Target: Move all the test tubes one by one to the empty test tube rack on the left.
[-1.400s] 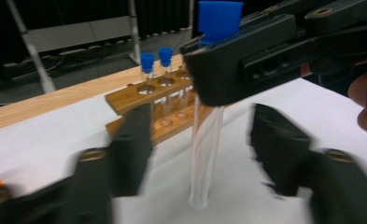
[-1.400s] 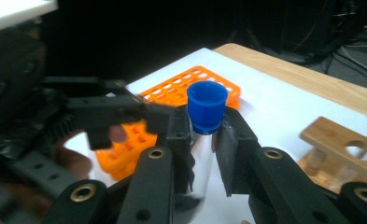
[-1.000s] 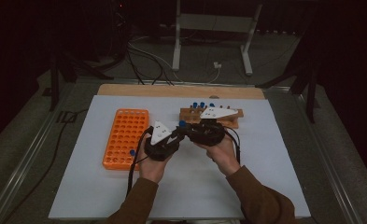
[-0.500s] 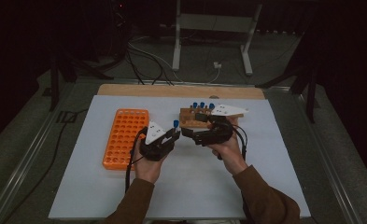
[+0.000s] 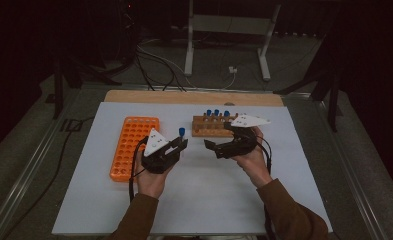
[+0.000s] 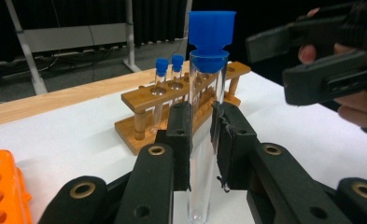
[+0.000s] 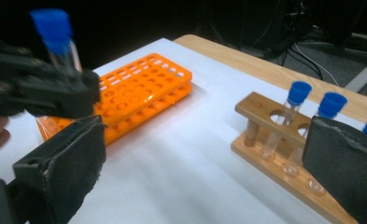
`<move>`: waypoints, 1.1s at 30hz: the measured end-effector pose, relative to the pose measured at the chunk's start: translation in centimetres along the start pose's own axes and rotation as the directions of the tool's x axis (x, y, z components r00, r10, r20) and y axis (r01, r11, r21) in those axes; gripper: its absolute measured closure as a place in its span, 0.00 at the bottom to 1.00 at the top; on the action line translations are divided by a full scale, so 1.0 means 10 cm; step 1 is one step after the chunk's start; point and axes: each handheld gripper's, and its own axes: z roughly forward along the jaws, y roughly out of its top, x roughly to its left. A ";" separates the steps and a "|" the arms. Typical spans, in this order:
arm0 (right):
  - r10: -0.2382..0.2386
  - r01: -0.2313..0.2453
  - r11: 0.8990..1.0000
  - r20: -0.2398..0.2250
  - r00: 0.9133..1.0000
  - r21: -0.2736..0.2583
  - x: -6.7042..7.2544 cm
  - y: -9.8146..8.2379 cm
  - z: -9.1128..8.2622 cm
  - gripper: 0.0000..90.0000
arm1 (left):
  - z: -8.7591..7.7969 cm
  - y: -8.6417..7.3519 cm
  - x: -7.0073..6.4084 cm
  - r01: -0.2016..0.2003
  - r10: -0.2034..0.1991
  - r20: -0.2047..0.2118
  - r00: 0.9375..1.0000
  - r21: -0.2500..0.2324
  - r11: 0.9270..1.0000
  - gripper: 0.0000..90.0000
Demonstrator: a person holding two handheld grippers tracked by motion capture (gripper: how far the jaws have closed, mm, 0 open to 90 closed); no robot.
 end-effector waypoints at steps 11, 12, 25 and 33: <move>0.011 -0.011 1.000 0.059 0.998 0.004 -0.14 -0.12 -0.10 0.00 | -0.20 0.08 0.13 0.004 -0.004 0.029 1.000 -0.025 1.000 0.86; 0.014 -0.015 1.000 0.062 0.998 0.003 -0.15 -0.14 -0.11 0.00 | -0.23 0.09 0.15 0.004 -0.003 0.028 1.000 -0.030 1.000 0.86; 0.027 -0.026 1.000 0.094 0.995 -0.018 -0.27 -0.29 -0.32 0.00 | -0.52 0.15 0.42 0.017 -0.020 -0.034 0.999 -0.088 0.996 0.86; 0.051 -0.048 0.998 0.110 0.993 -0.026 -0.34 -0.39 -0.44 0.00 | -0.70 0.05 0.64 0.036 -0.045 -0.081 0.996 -0.105 0.994 0.86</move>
